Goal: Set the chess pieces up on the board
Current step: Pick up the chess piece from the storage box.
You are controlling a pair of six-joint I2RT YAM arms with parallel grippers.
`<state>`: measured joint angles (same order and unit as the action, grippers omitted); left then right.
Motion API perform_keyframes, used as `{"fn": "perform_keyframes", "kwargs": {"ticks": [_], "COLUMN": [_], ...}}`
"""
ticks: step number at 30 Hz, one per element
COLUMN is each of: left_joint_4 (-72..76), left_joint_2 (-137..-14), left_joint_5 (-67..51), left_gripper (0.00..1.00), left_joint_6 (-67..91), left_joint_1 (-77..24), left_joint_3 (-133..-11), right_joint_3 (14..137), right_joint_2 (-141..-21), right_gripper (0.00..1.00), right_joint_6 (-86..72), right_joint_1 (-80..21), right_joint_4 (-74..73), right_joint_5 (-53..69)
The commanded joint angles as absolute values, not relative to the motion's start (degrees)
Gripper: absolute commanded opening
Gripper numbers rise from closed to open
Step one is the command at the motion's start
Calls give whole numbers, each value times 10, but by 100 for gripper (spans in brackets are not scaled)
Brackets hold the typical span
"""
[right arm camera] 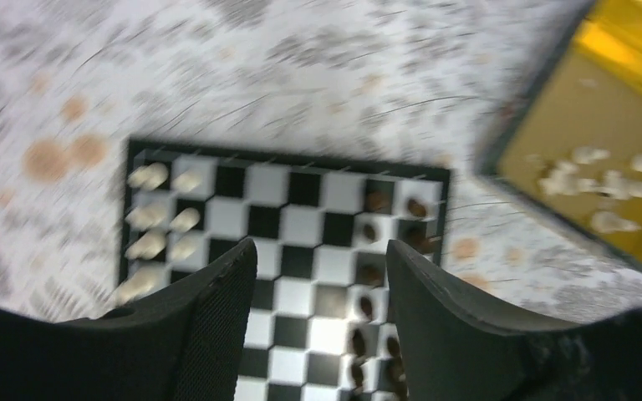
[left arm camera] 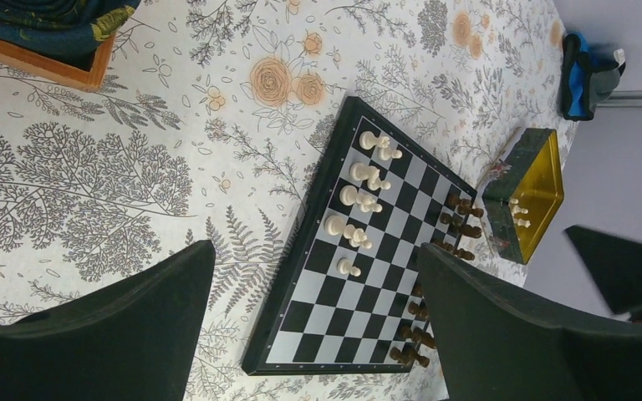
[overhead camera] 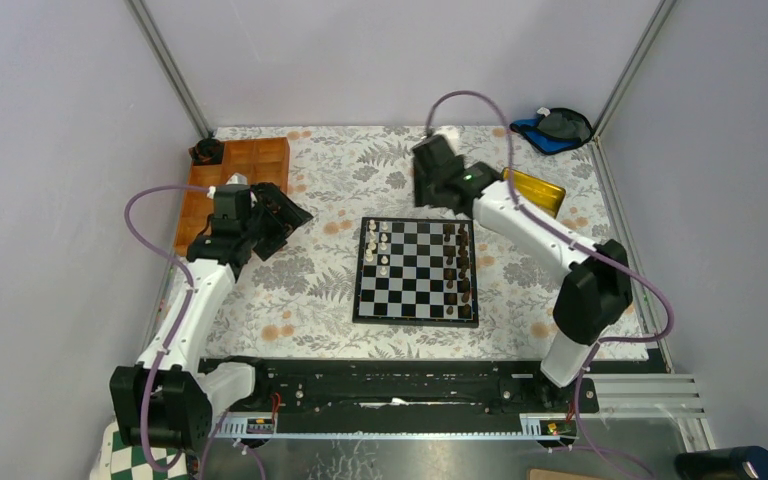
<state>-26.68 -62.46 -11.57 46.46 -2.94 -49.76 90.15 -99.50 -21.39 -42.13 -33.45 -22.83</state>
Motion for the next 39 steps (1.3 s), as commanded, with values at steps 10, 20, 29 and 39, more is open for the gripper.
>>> {"fn": "perform_keyframes", "kwargs": {"ticks": [10,20,29,39], "left_joint_4": [-254,-255,-252,-248], "left_joint_2": [-638,-659,-679,-691], "left_joint_5": [-95,-84,-79,-74], "left_gripper": [99,99,99,98], "left_joint_6": [421,414,416,415], "left_joint_1": [-26,-26,-26,-26], "left_joint_3": [-535,-547,-554,-555], "right_joint_3": [886,880,861,867], "right_joint_2": [-1015,-1078,-1118,-1159], "right_gripper": [73,69,61,53], "right_joint_6": [-252,-262,-264,-265], "right_joint_1": [-172,-88,-60,-54], "right_joint_4": [-299,-284,-272,-268], "right_joint_5": [-245,-213,-186,-173]}}
